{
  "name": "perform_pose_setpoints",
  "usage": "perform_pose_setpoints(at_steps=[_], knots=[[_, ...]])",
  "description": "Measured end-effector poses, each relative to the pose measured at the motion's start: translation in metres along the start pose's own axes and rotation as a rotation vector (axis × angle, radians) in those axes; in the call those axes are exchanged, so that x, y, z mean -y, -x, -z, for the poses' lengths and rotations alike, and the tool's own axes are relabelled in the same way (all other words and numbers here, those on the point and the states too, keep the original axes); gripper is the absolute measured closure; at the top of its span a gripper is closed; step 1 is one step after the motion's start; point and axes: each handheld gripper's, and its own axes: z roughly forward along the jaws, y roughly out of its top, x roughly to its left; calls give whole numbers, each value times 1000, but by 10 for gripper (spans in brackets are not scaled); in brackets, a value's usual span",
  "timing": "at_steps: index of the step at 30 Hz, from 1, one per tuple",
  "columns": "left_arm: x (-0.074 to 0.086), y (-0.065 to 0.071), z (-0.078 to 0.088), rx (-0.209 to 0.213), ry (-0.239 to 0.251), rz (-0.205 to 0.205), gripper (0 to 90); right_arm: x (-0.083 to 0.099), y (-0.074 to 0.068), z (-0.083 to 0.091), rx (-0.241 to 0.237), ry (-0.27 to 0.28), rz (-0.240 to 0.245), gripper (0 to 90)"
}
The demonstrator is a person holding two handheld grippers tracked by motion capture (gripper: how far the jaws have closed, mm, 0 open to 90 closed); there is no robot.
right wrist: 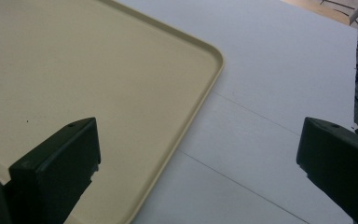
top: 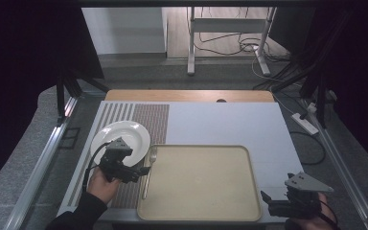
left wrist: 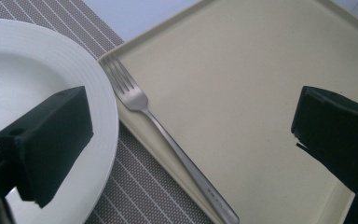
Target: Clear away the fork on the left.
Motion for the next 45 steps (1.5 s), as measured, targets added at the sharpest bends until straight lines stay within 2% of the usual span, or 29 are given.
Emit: perform_pose_setpoints(at_steps=[11,16,26,31,45], knots=[[12,0,11,-40,17,19,0,0,0,0,-1,-1,1,1],[16,-1,15,-46,27,31,0,0,0,0,-2,-1,0,1],[25,-3,22,-46,36,56,0,0,0,0,-2,-2,0,1],[31,-3,26,-46,58,66,0,0,0,0,-2,-2,0,1],[48,-4,39,-48,65,96,0,0,0,0,2,-4,0,1]])
